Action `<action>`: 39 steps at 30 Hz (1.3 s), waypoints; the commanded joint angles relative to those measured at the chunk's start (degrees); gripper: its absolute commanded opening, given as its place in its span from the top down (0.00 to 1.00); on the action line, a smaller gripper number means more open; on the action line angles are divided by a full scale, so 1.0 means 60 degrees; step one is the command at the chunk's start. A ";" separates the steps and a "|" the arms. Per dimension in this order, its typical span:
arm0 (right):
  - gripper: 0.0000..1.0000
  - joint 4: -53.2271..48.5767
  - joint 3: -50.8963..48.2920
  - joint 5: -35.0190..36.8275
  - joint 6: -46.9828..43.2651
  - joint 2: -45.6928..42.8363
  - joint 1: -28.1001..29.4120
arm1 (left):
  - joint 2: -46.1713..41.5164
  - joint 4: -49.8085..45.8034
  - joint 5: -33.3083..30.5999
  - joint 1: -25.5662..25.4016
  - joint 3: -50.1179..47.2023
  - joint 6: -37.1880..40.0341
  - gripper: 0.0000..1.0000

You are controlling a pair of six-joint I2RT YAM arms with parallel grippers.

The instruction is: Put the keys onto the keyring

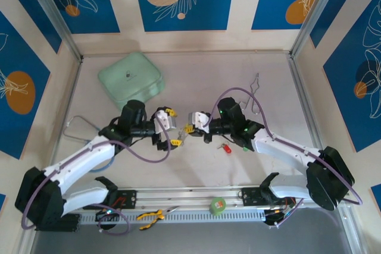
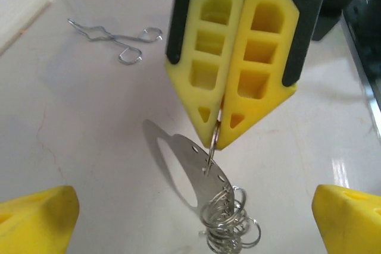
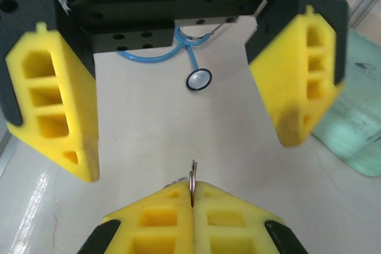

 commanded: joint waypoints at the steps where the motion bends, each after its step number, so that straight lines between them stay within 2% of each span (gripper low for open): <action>1: 1.00 0.0668 -0.0220 -0.0754 0.0579 -0.0265 -0.0026 | -0.0542 0.3344 -0.0128 -0.0050 -0.1361 -0.2947 0.00; 4: 1.00 0.0670 -0.0368 -0.0857 0.0649 -0.0464 -0.0059 | -0.0976 0.4681 -0.0743 -0.0028 -0.2189 -0.3864 0.00; 6: 1.00 0.0718 -0.0498 -0.0963 0.0740 -0.0561 -0.0071 | -0.1150 0.4778 -0.0980 -0.0021 -0.2309 -0.3887 0.00; 9: 1.00 0.0823 -0.0638 -0.1336 0.0916 -0.0657 -0.0152 | -0.1235 0.5043 -0.0728 -0.0021 -0.2424 -0.3649 0.00; 15: 1.00 0.0785 -0.0619 -0.2379 0.1051 -0.0708 -0.0401 | -0.0809 0.7982 -0.0061 -0.0033 -0.3441 -0.3702 0.24; 19: 1.00 0.0873 -0.0619 -0.2932 0.1165 -0.0737 -0.0573 | -0.0564 0.7711 0.0843 -0.0037 -0.3318 -0.3431 0.37; 24: 1.00 0.0799 -0.0502 -0.3235 0.1118 -0.0730 -0.0662 | -0.0157 0.8320 0.1530 -0.0065 -0.3262 -0.3741 0.49; 32: 1.00 0.0844 -0.0254 -0.3310 0.1172 -0.0505 -0.0527 | 0.0952 0.9741 0.2142 -0.0130 -0.3194 -0.4446 0.53; 39: 1.00 0.0712 -0.0216 -0.3022 0.1046 -0.0490 -0.0406 | 0.1220 0.9890 0.2458 -0.0151 -0.3007 -0.4618 0.60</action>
